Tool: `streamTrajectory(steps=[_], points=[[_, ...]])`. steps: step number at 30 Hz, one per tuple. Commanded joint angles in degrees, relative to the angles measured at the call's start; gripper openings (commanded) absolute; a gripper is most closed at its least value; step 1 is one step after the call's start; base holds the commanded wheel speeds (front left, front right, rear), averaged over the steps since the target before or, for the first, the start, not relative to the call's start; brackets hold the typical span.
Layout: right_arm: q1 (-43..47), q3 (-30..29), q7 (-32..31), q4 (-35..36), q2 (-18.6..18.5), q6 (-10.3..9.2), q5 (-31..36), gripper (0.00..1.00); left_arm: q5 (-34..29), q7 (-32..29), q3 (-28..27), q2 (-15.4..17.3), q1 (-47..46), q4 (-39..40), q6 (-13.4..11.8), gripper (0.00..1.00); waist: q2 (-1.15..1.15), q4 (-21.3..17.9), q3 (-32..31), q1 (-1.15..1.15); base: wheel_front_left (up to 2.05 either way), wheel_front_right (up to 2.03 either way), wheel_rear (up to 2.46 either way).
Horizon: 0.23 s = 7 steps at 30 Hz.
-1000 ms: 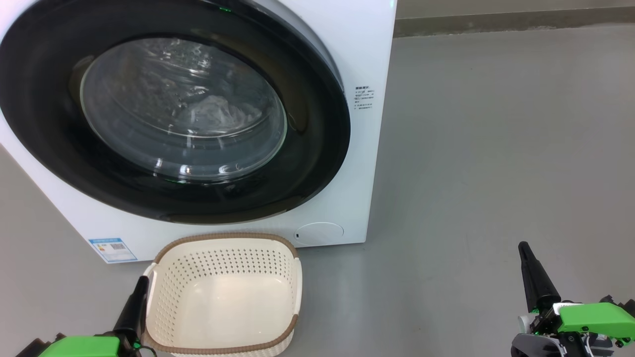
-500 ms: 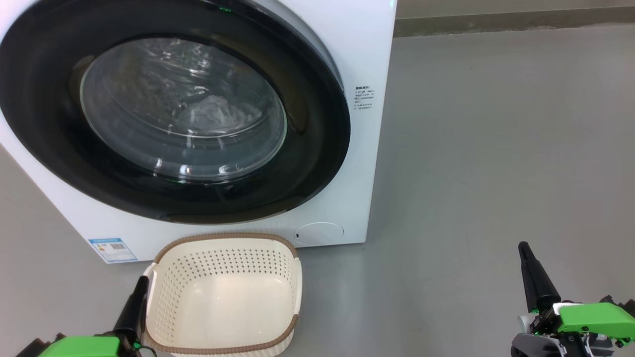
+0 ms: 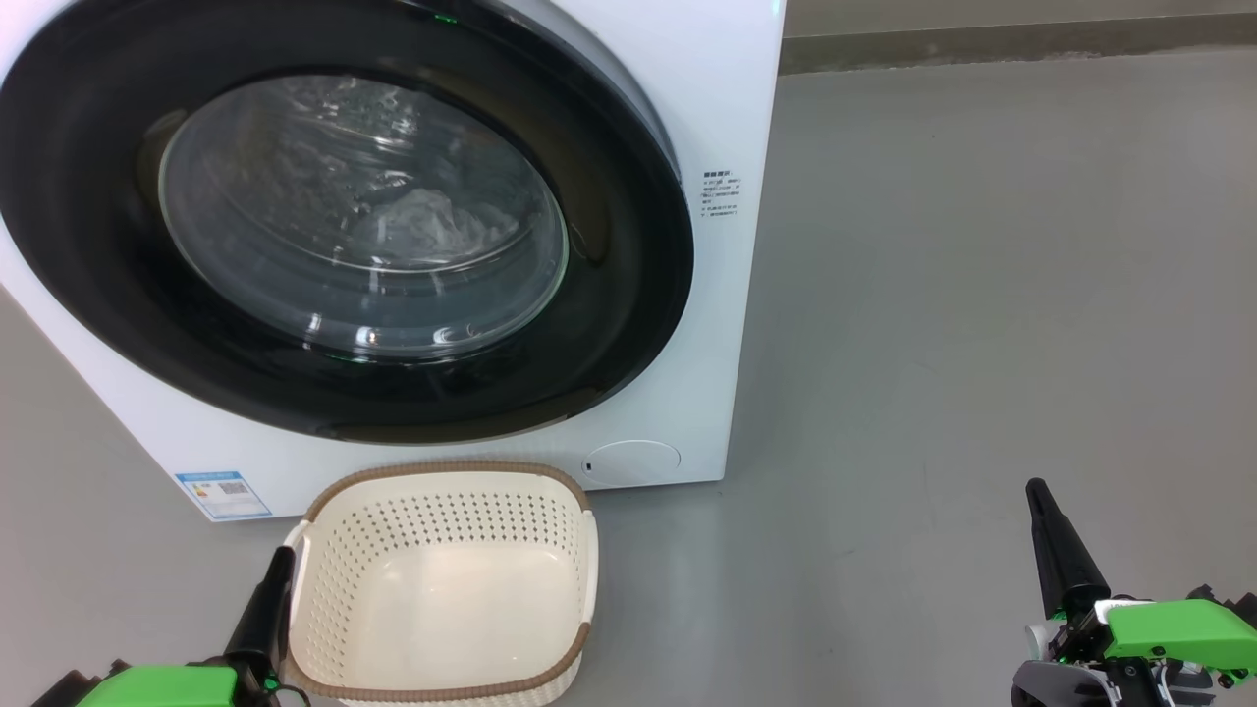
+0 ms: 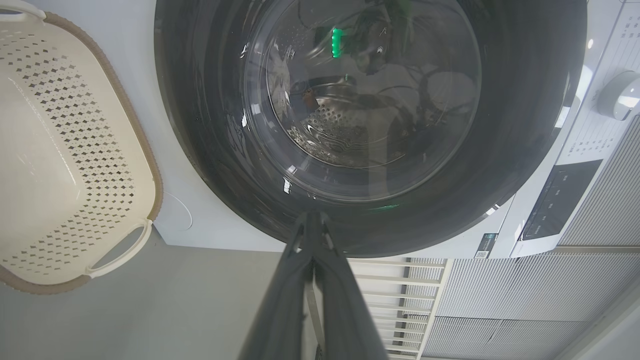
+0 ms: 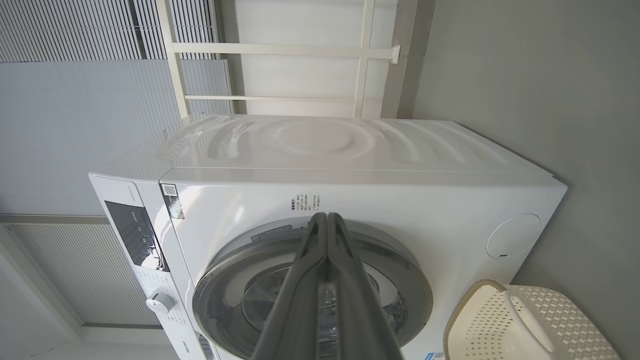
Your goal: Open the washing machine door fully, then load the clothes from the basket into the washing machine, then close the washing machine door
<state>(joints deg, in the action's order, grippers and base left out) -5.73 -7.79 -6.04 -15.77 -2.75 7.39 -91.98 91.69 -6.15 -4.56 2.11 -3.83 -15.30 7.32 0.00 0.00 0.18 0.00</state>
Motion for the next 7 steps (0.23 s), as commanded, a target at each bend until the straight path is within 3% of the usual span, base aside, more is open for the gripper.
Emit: streamTrajectory(steps=[1,7], points=[[-0.46,1.24,-0.48,1.75,-0.15,0.10,-0.15,0.00,0.48,-0.34,-1.95,0.76,-2.36,1.27,0.17,0.00,0.00,0.00,0.00,0.00,0.00,0.00,0.00],[-0.46,1.23,-0.48,1.75,-0.14,0.10,-0.15,0.00,0.48,-0.34,-1.95,0.76,-2.36,1.27,0.17,0.00,0.00,0.00,0.00,0.00,0.00,0.00,0.00]])
